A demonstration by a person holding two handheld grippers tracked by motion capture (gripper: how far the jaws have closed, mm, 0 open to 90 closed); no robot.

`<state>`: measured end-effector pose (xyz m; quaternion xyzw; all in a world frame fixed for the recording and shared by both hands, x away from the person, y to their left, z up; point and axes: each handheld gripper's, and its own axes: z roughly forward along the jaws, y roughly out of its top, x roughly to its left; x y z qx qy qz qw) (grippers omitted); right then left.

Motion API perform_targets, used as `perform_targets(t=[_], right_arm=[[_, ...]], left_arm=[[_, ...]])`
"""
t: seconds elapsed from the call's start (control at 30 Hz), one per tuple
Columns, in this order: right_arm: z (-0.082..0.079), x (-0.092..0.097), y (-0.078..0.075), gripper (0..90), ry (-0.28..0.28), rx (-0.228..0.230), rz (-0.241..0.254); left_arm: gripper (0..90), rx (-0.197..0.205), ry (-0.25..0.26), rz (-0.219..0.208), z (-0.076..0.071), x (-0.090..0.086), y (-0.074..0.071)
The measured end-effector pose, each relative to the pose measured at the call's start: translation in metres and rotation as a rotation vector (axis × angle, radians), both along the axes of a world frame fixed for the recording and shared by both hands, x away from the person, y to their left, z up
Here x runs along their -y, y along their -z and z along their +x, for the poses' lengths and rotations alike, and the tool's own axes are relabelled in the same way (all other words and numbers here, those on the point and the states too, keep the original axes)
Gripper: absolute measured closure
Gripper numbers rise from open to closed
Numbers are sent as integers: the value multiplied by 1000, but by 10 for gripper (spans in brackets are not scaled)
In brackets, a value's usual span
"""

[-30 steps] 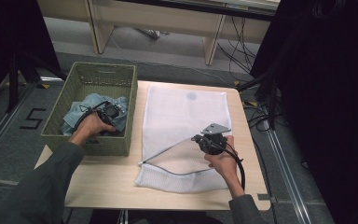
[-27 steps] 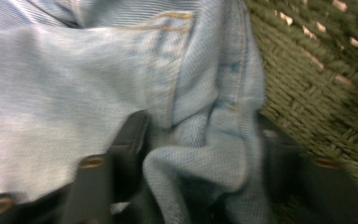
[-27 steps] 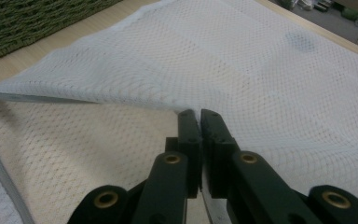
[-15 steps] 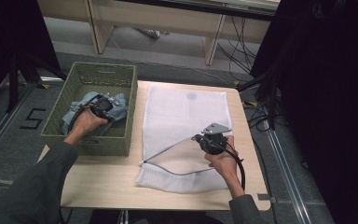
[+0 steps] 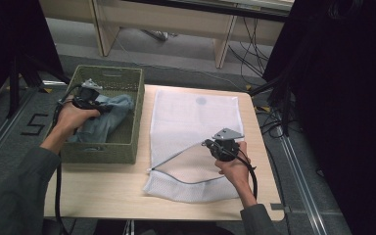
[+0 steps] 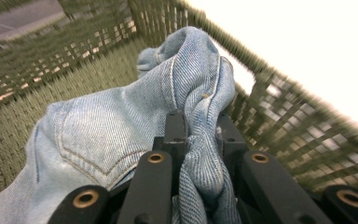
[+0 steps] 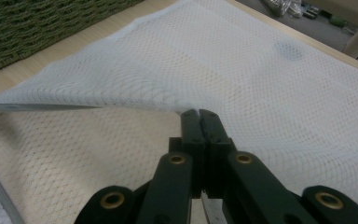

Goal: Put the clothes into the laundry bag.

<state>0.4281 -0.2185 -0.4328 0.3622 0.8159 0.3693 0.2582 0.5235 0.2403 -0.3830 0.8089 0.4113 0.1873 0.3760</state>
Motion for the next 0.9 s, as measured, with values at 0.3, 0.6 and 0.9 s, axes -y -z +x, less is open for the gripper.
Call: perform_targets(t=[0.3,0.6,0.9], right_arm=[[0,1,-3,900,4,12,10],[0,1,-3,900,6,13,9],[0,1,-4,900,7,13,12]], left_arm=[[783,-8,-30,-264,-14,-12,-30],[783,0,-28,-396,-29,-29,-53],[784,-8,48,-528,-54,-24,-70]])
